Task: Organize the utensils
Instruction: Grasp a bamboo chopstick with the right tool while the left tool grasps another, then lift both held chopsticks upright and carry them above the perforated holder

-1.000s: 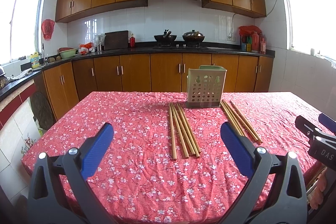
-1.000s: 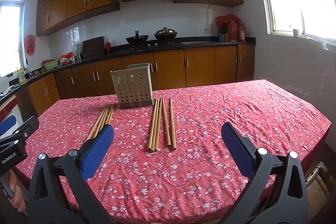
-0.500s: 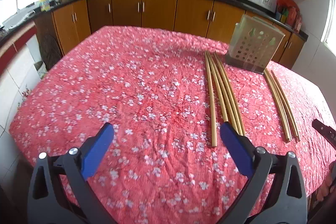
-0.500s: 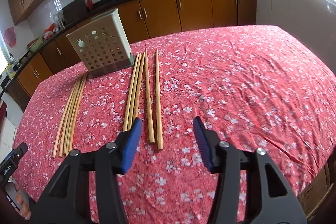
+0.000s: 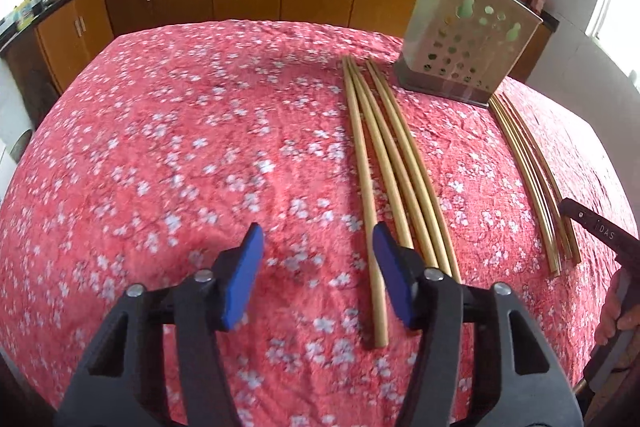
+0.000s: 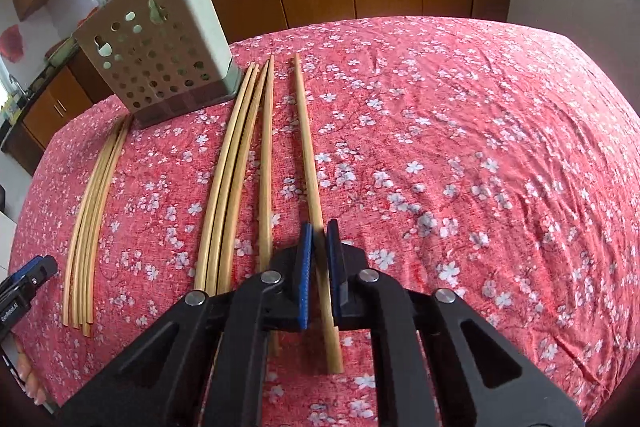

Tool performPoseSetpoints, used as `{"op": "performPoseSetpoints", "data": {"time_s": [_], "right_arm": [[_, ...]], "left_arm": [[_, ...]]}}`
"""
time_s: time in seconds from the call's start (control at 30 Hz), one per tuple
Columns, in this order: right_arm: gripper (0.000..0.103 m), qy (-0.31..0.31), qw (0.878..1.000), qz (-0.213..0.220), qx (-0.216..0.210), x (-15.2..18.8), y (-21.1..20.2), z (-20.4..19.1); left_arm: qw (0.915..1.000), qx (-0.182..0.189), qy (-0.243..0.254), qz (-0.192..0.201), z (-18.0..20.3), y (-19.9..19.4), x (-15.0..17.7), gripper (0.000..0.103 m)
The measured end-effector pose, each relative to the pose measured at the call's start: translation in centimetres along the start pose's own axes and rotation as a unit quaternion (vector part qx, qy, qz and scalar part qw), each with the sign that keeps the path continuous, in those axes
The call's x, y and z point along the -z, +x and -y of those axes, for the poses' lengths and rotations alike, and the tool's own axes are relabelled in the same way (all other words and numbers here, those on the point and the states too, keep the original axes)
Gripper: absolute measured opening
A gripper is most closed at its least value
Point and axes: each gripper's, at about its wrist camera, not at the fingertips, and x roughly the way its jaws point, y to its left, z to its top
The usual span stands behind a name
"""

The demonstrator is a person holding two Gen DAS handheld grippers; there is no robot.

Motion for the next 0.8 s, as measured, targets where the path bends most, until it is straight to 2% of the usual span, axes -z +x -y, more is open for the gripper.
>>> {"op": "performPoseSetpoints", "data": {"time_s": [0.23, 0.4, 0.6, 0.8], "right_arm": [[0.008, -0.014, 1.000, 0.009, 0.012, 0.1, 0.0, 0.2], [0.008, -0.019, 1.000, 0.014, 0.017, 0.0, 0.1, 0.0], [0.008, -0.013, 0.999, 0.021, 0.030, -1.7, 1.3, 1.1], [0.008, 0.004, 0.999, 0.037, 0.034, -2.6, 1.7, 3.0]], "left_arm": [[0.9988, 0.019, 0.039, -0.025, 1.7, 1.3, -0.8, 0.028], [0.9979, -0.016, 0.058, -0.024, 1.7, 2.2, -1.3, 0.009], [0.9988, -0.042, 0.020, -0.015, -1.9, 3.9, -4.7, 0.008], [0.9996, -0.023, 0.011, 0.009, -4.0, 4.5, -5.7, 0.009]]}}
